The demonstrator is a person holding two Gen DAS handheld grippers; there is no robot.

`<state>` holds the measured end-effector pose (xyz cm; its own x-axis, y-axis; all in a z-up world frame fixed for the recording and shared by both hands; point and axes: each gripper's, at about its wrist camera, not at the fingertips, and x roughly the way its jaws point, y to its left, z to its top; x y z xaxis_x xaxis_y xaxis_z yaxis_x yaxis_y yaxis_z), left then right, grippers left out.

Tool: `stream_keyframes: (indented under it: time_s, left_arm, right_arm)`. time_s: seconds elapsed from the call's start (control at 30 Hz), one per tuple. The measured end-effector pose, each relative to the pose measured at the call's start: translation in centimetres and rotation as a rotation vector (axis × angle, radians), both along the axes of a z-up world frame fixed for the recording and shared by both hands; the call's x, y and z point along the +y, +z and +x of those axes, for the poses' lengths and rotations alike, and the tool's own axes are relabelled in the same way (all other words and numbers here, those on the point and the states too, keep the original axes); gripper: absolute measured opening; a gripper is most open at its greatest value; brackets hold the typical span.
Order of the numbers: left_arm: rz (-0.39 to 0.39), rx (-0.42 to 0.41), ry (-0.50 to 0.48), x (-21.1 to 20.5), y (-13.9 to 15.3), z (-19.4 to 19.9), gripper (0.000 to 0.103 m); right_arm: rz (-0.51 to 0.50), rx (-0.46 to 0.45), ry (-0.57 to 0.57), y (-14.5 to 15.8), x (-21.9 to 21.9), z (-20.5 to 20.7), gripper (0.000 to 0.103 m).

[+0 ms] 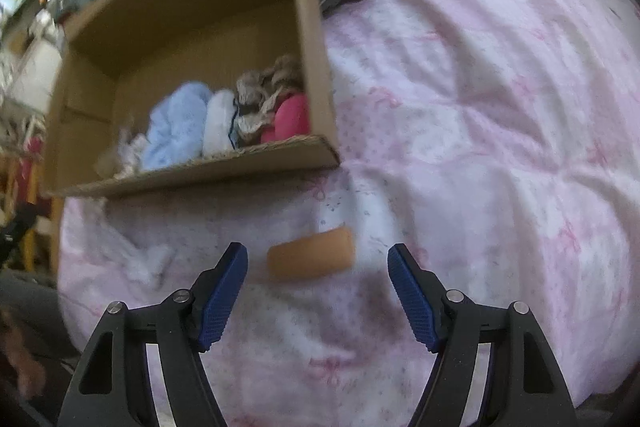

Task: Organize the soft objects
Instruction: 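Grasp the tan foam tube on the bed with the right gripper, then grasp the white cloth with the left gripper while the right holds the tube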

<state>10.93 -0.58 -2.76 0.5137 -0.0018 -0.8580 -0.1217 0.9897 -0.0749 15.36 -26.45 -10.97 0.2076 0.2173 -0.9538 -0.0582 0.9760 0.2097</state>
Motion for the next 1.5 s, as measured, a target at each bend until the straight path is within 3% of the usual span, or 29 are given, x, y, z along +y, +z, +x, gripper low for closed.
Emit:
stream_keyframes:
  time_s: [0.07,0.13,0.23,0.27,0.3,0.43,0.57,0.7,1.0,1.27,1.47,1.5]
  left_arm:
    - [-0.017,0.012,0.002,0.1,-0.2,0.0,0.065]
    - [-0.032,0.029,0.000,0.1,-0.4,0.1,0.065]
    - [-0.057,0.041,0.007,0.3,-0.5,0.4,0.065]
    - [-0.069,0.046,0.011,0.5,-0.6,0.5,0.065]
    - [-0.086,0.056,0.018,0.7,-0.7,0.6,0.065]
    - [-0.137,0.081,0.037,1.0,-1.0,0.8,0.065]
    - [-0.126,0.081,0.045,1.3,-1.0,0.5,0.065]
    - [-0.105,0.097,0.041,1.0,-1.7,0.3,0.065]
    - [-0.083,0.213,-0.168,-4.2,-4.8,0.4,0.065]
    - [0.029,0.297,-0.297,-8.5,-8.5,1.6,0.065]
    - [0.028,0.308,-0.289,-8.9,-10.5,3.0,0.064]
    - [0.038,0.300,-0.289,-9.0,-10.6,3.2,0.057]
  right_arm:
    - [-0.023,0.036,0.024,-1.1,0.6,0.5,0.056]
    - [-0.050,0.044,0.044,-1.8,1.1,0.9,0.056]
    - [-0.069,0.044,0.052,-2.0,1.3,1.2,0.041]
    - [-0.065,0.042,0.051,-2.0,1.2,1.2,0.019]
    - [-0.056,0.043,0.048,-2.0,1.0,1.4,0.010]
    - [-0.002,0.016,0.032,-1.1,0.2,1.3,0.009]
    - [0.082,-0.048,-0.021,1.1,-1.5,0.6,0.009]
    - [0.142,-0.087,0.010,3.1,-0.9,-0.6,0.009]
    - [0.186,-0.102,-0.002,3.4,0.1,-1.8,0.010]
    - [0.202,-0.090,-0.029,3.4,-1.0,-2.0,0.010]
    - [0.194,-0.087,-0.007,3.4,-0.7,-2.3,0.010]
    - [0.193,-0.088,0.001,3.4,-0.5,-2.4,0.010]
